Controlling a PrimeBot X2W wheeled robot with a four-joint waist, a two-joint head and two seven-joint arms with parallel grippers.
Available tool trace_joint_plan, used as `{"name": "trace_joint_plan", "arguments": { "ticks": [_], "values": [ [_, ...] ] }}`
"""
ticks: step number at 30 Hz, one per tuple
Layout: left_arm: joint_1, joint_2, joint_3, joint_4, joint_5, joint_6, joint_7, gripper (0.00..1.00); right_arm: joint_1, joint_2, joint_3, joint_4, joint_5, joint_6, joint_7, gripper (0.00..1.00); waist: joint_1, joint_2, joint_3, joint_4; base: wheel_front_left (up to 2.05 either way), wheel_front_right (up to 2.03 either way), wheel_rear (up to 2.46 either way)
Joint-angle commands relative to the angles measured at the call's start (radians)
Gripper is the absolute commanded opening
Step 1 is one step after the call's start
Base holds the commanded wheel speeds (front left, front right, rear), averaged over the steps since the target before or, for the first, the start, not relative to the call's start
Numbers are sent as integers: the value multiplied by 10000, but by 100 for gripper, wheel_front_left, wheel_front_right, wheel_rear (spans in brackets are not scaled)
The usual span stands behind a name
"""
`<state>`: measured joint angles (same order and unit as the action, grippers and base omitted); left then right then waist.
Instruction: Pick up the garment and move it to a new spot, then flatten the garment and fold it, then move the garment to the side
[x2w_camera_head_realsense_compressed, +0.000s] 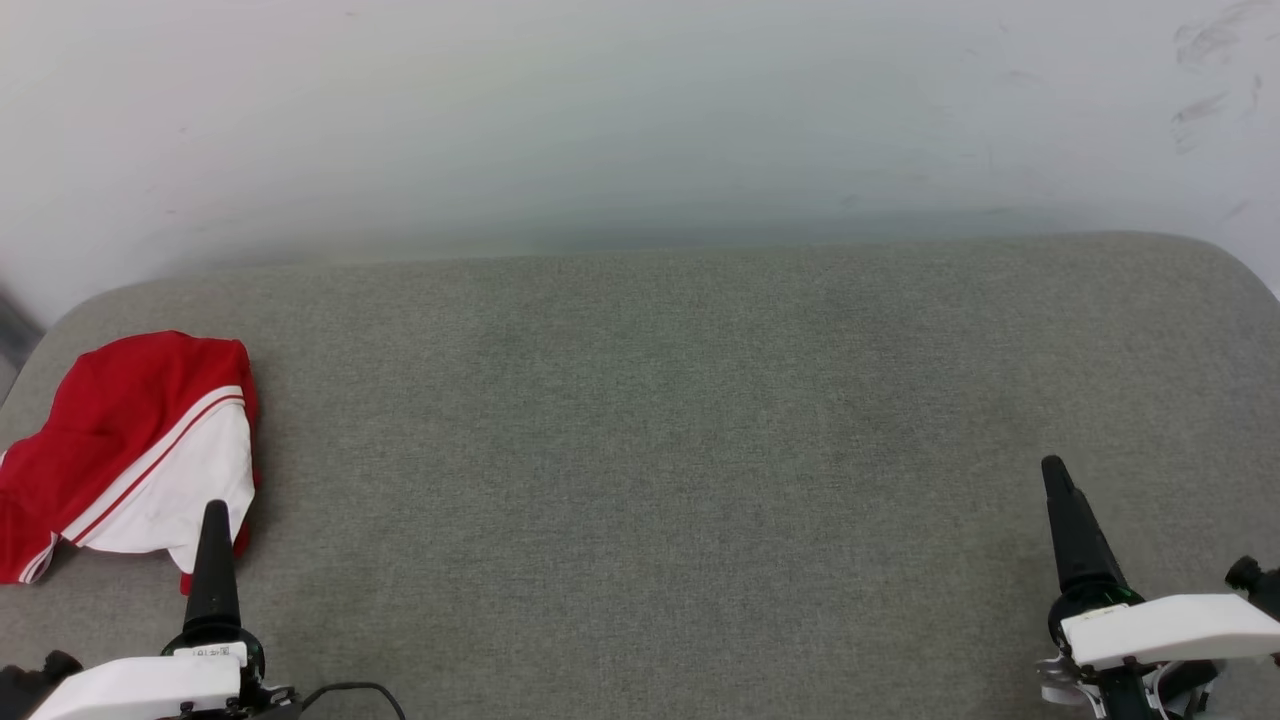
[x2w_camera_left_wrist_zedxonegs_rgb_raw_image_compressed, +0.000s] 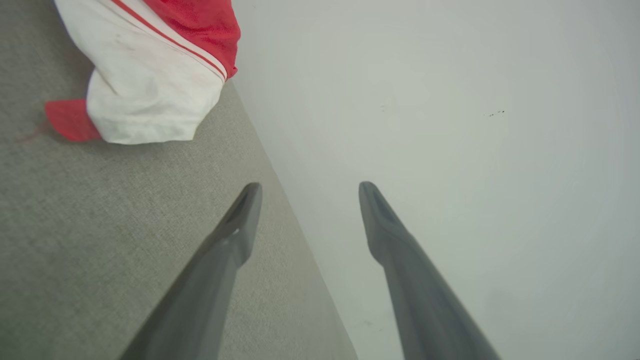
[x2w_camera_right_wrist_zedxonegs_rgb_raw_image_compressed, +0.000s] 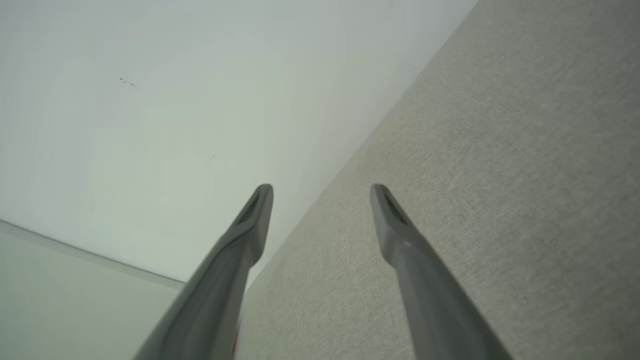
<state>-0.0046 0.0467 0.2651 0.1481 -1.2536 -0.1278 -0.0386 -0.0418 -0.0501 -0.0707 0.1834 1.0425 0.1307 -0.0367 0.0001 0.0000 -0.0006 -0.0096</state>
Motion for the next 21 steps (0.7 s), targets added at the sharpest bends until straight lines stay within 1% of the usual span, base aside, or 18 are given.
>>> {"name": "trace_joint_plan", "arguments": {
  "ticks": [1,6,11,13,14,19,21],
  "values": [
    [-97,26,74,-337,426,-14,-92,100,-282,-9,61,-335,-598,0,-110,100,0,0,7,-5,0,0,0],
    [4,28,34,-834,1445,238,-270,100,-326,-9,273,-872,-2281,0,-287,100,0,0,22,-19,0,0,0],
    [191,30,-411,-1410,2779,542,-438,100,-350,-9,610,-1381,-3790,0,-457,100,-1,0,35,-26,0,0,0],
    [272,31,-652,-1679,3501,677,-500,100,-331,-8,749,-1514,-4433,0,-521,100,-1,0,39,-25,0,0,0],
    [272,31,-652,-1679,3501,677,-500,100,-331,-8,749,-1514,-4433,0,-521,100,-1,0,39,-25,0,0,0],
    [438,32,-1355,-2264,5042,1233,-660,100,-251,-7,969,-1649,-5556,0,-675,100,-1,0,43,-30,0,0,0],
    [525,30,-1709,-2380,5484,1297,-717,100,-185,-7,973,-1617,-5850,0,-737,100,-1,0,42,-40,0,0,0]
  ]
}}
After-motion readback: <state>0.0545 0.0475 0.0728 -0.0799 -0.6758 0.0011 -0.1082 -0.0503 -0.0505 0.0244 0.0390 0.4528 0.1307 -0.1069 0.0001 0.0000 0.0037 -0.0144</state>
